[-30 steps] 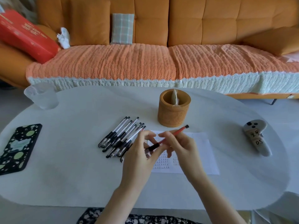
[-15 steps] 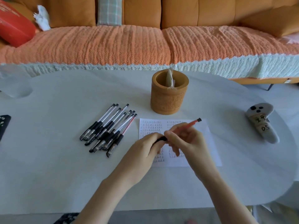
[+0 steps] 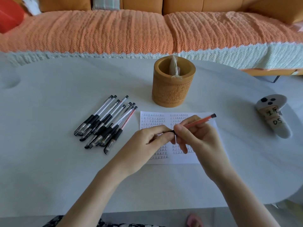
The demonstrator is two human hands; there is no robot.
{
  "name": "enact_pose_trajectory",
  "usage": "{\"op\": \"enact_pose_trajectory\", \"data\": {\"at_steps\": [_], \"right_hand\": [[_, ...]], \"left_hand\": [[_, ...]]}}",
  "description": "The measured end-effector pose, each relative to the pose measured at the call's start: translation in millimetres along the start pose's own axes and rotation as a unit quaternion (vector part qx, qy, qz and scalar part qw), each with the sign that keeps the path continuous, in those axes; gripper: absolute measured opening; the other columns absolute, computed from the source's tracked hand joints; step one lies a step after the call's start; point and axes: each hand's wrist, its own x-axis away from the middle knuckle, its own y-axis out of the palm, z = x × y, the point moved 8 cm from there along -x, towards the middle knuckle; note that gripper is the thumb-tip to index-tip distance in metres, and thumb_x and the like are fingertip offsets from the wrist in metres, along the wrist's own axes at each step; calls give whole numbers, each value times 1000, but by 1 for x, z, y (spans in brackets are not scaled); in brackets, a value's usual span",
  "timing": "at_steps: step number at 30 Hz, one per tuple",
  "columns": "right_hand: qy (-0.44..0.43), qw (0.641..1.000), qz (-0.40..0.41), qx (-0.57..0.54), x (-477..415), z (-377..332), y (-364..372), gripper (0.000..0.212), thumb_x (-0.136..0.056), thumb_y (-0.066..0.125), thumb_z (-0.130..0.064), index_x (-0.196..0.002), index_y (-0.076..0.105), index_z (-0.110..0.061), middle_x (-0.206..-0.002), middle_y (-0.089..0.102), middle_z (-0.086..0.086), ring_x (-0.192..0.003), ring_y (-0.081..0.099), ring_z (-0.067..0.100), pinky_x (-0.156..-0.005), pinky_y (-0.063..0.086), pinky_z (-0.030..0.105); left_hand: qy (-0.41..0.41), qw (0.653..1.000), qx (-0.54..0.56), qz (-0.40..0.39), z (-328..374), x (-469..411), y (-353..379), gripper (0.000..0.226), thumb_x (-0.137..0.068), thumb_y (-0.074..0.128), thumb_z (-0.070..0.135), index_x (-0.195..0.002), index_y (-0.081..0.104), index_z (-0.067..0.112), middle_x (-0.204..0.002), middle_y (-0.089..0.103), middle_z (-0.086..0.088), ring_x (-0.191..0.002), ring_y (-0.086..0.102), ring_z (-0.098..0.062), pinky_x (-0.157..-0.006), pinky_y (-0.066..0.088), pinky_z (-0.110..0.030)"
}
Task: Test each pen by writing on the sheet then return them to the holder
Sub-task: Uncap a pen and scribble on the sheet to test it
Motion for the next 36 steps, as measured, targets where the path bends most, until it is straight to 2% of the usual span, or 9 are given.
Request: {"op": "enact_pose_trajectory", "data": {"at_steps": [6, 9, 12, 17, 20, 23, 28, 32, 36], "right_hand": [[-3, 1000, -5, -5, 0, 1, -2, 15, -80, 63, -19, -77, 56, -6, -59, 61, 5, -49, 51, 13, -49, 42, 21], [11, 1000, 20, 3, -1, 2, -7, 16, -80, 63, -18, -72, 55, -6, -53, 56, 5, -44, 46, 14, -47, 39, 18], [19, 992, 101, -71, -3, 2, -29, 19, -82, 61, -11, -69, 48, -8, -49, 47, 2, -41, 40, 15, -40, 34, 20], [37, 982, 147, -111, 2, 6, -50, 20, -91, 41, 2, -79, 52, -10, -50, 53, 0, -42, 52, 18, -37, 34, 21], [45, 992, 96, -64, 5, 8, -38, 32, -94, 35, -3, -103, 65, -4, -78, 72, 19, -66, 70, 29, -39, 39, 25], [70, 993, 88, -43, 7, 14, -34, 34, -96, 39, -11, -89, 71, 0, -82, 73, 21, -76, 72, 32, -40, 36, 26], [54, 988, 137, 55, 10, 14, -40, 43, -77, 68, -36, -67, 63, 6, -57, 64, 17, -49, 55, 18, -40, 31, 16], [30, 980, 165, 102, 14, 13, -37, 38, -77, 76, -22, -62, 54, 6, -44, 56, 11, -36, 46, 10, -42, 34, 11], [27, 965, 203, 161, 15, 20, -44, 43, -73, 80, -26, -52, 48, -6, -38, 47, -9, -38, 38, 3, -43, 30, 11]], "left_hand": [[-10, 1000, 24, 8, -1, 1, -4, 18, -90, 56, 28, -99, 69, 23, -75, 69, 18, -62, 57, 7, -65, 38, -6], [-22, 999, -20, 19, -12, 3, -4, 21, -84, 58, 49, -95, 66, 34, -71, 61, -9, -56, 41, -19, -59, 31, -26], [-47, 995, -74, 43, -22, 6, -11, 28, -74, 62, 57, -98, 62, 41, -53, 36, 7, -49, 32, -9, -52, 24, -24], [-58, 968, -240, 40, -23, 10, -12, 41, -74, 67, 54, -112, 53, 50, -64, 49, 32, -65, 52, 16, -59, 37, -3], [-33, 954, -296, 29, -20, 8, -3, 50, -73, 64, 59, -120, 48, 51, -87, 59, 27, -75, 54, 11, -64, 39, -3], [-21, 944, -327, 29, -20, 7, 2, 52, -76, 61, 58, -125, 46, 49, -99, 59, 24, -80, 52, 4, -69, 42, -13], [-6, 933, -357, 46, -17, 5, 13, 54, -80, 56, 60, -131, 42, 45, -113, 60, 19, -94, 53, -1, -72, 36, -16], [-4, 927, -364, 89, -15, 4, 20, 57, -81, 54, 61, -133, 42, 42, -117, 61, 16, -104, 56, -4, -74, 36, -17], [-10, 924, -369, 98, -17, 2, 22, 57, -81, 52, 62, -133, 40, 41, -119, 61, 16, -108, 55, -4, -74, 36, -18]]}}
